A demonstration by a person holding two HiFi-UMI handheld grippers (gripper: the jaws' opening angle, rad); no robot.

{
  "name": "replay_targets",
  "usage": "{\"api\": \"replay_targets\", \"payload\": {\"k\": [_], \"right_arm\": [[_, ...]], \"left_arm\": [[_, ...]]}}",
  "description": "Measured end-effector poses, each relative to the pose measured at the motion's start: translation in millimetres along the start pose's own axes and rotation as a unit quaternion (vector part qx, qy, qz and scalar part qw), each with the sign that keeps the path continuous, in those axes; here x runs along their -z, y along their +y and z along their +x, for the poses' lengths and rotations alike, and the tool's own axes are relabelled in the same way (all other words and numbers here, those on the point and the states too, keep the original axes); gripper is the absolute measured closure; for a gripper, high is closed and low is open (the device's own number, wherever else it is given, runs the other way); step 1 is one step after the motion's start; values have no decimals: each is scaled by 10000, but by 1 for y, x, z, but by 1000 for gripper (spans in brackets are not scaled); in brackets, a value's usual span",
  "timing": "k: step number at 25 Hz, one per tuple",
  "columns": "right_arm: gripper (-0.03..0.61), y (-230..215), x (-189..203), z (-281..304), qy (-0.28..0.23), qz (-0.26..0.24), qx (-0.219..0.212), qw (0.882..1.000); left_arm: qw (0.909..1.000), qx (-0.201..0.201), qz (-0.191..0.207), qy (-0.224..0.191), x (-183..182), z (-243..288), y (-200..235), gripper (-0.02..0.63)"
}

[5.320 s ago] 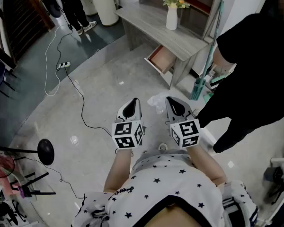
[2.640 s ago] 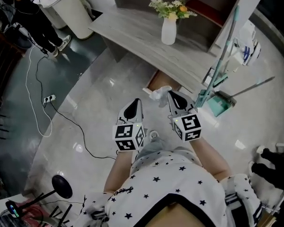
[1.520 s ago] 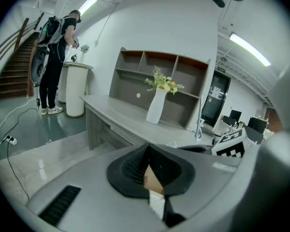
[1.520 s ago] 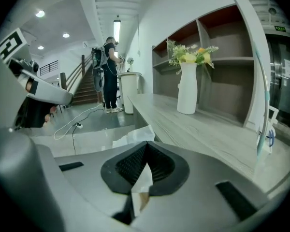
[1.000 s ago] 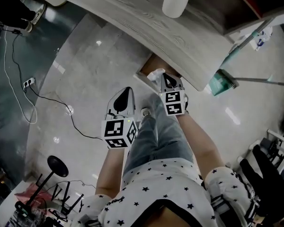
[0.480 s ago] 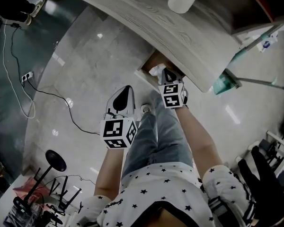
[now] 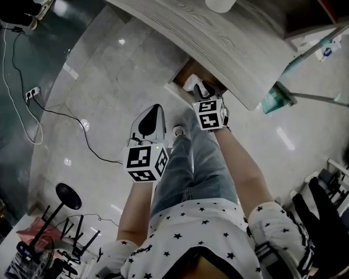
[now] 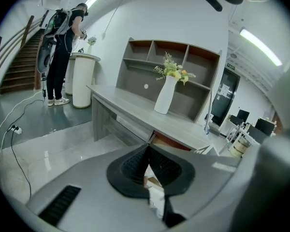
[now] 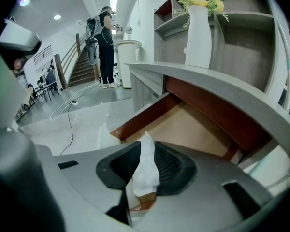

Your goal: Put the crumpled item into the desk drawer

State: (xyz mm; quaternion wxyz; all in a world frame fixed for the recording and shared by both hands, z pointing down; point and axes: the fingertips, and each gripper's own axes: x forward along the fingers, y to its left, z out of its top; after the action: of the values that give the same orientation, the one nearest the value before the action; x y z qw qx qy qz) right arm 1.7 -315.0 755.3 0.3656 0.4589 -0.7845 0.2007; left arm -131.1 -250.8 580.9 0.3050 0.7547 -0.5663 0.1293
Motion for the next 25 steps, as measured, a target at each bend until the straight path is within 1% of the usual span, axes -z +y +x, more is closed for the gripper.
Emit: {"api": "replay_targets", "payload": {"k": [7, 10, 15, 25], "right_arm": [[499, 7, -7, -25, -146, 180, 34, 9997], [504, 11, -19, -43, -375, 281, 5, 9989], [525, 17, -40, -81, -679, 414, -13, 9968], [583, 31, -73, -153, -1259, 373, -20, 9913]], "left_arm": [[9999, -2, 3, -100, -3, -11, -4, 601], [9999, 30, -4, -149, -6, -17, -10, 601], [9996, 119, 2, -247, -14, -29, -21, 601], [9988, 263, 44, -412, -21, -58, -40, 601]]}}
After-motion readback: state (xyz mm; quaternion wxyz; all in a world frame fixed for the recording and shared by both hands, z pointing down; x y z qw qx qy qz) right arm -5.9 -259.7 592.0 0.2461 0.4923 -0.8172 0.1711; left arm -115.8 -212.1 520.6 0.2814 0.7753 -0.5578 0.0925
